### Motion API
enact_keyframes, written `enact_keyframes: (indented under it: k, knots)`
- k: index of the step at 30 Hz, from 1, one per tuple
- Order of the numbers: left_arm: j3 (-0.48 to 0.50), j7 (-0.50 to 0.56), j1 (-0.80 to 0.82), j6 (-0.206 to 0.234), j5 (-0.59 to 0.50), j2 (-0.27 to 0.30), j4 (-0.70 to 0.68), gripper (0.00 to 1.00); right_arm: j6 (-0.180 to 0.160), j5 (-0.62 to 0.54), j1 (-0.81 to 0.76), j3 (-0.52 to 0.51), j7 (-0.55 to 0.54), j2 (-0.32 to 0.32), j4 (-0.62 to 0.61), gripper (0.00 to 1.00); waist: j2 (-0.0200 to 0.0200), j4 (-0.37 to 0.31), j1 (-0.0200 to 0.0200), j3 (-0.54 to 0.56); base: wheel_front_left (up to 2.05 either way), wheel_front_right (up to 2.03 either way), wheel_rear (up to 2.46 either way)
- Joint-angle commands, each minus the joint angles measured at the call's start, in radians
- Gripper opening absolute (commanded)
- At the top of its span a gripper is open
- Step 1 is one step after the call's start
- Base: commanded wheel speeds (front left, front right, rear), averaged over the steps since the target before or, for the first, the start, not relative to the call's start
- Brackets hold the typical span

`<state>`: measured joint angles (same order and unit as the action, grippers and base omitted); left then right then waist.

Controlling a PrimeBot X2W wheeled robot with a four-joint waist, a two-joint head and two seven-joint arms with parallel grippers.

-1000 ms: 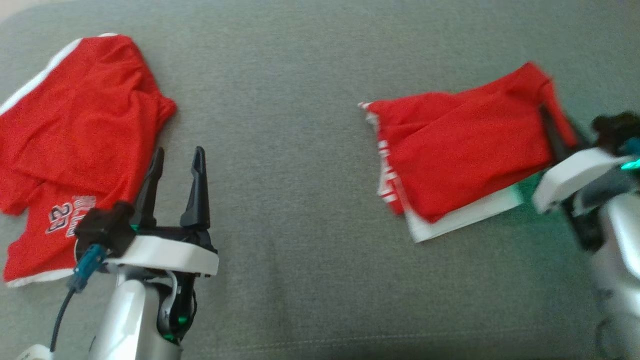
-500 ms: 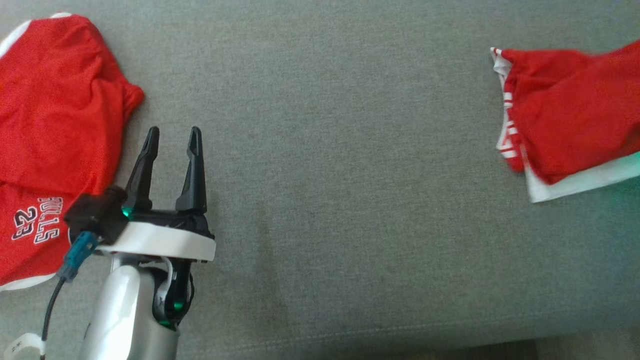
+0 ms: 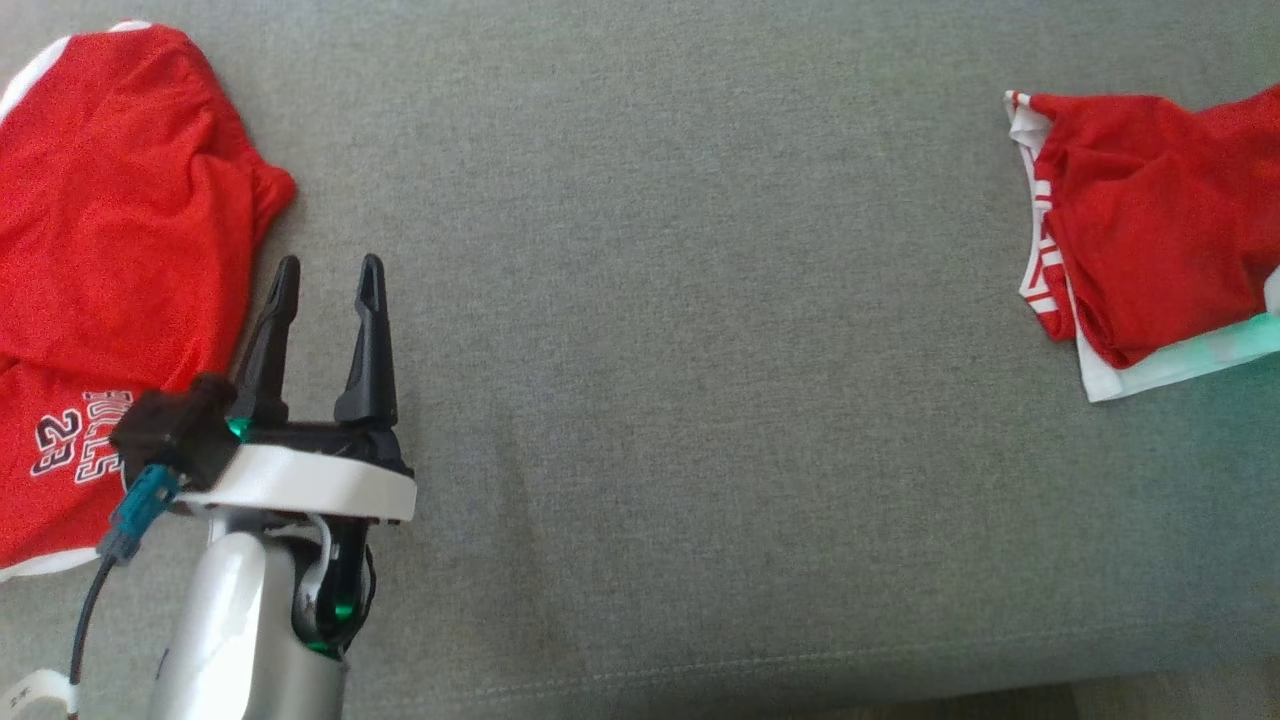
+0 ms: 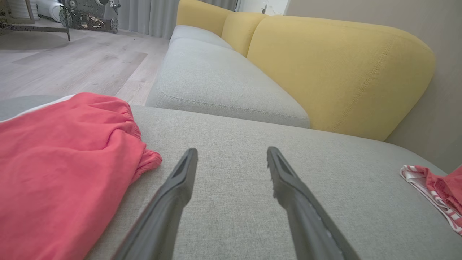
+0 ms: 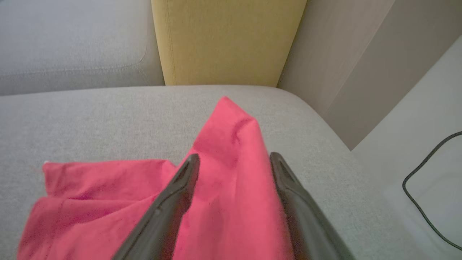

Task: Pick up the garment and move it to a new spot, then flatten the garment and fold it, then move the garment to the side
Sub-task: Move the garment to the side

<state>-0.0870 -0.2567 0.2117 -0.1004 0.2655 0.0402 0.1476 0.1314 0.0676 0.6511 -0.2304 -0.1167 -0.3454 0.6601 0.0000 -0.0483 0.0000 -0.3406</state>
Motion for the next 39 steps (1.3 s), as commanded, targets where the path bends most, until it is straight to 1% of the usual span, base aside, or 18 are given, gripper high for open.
enact_keyframes:
  k: [1,7,12,17,20,22,26,29,32,36,39]
  knots:
    - [0.028,-0.005,0.019,-0.004,-0.001,0.01,-0.028,1.0,-0.001,0.011,0.019,0.014,0.001,-0.014,-0.045,1.0,0.0,-0.003,0.0,0.007,0.0,0.0,0.0]
    - [0.014,-0.005,0.008,0.0,0.007,0.01,-0.017,1.0,-0.001,0.034,0.012,0.063,0.001,0.014,-0.142,1.0,0.0,-0.005,0.0,0.056,0.0,0.0,0.0]
    - [0.008,-0.005,-0.007,0.009,0.017,0.01,-0.013,1.0,-0.001,0.079,-0.014,0.145,0.015,0.063,-0.233,1.0,0.0,0.001,0.0,0.118,0.0,0.0,0.0]
    - [-0.002,-0.005,-0.03,0.024,0.032,0.01,-0.016,1.0,-0.001,0.125,-0.089,0.251,0.063,0.111,-0.333,1.0,0.0,0.016,0.0,0.187,0.0,0.0,0.0]
    - [-0.01,-0.005,-0.048,0.034,0.041,0.01,-0.022,1.0,-0.001,0.151,-0.153,0.28,0.103,0.141,-0.38,1.0,0.0,0.03,0.0,0.224,0.0,0.0,0.0]
    - [-0.016,-0.005,-0.062,0.04,0.046,0.01,-0.027,1.0,-0.001,0.146,-0.206,0.31,0.131,0.157,-0.406,1.0,0.0,0.041,0.0,0.247,0.0,0.0,0.0]
    - [-0.022,-0.005,-0.104,0.051,0.048,0.01,-0.027,1.0,-0.001,0.131,-0.32,0.296,0.201,0.233,-0.427,1.0,0.0,0.055,0.0,0.295,0.0,0.0,0.0]
    - [-0.03,-0.005,-0.144,0.058,0.045,0.01,-0.026,1.0,-0.001,0.088,-0.402,0.299,0.248,0.265,-0.433,1.0,0.0,0.062,0.0,0.323,0.0,0.0,0.0]
    - [-0.038,-0.005,-0.178,0.063,0.02,0.01,-0.024,1.0,-0.001,0.058,-0.471,0.278,0.289,0.286,-0.438,1.0,0.0,0.066,0.0,0.336,0.0,0.0,0.0]
    - [-0.043,-0.005,-0.2,0.071,0.017,0.01,-0.026,1.0,-0.001,0.015,-0.528,0.274,0.321,0.293,-0.454,1.0,0.0,0.071,0.0,0.341,0.0,0.0,0.0]
    - [-0.05,-0.005,-0.215,0.077,0.007,0.01,-0.03,1.0,-0.001,0.022,-0.573,0.274,0.345,0.295,-0.468,1.0,0.0,0.073,0.0,0.344,0.0,0.0,0.0]
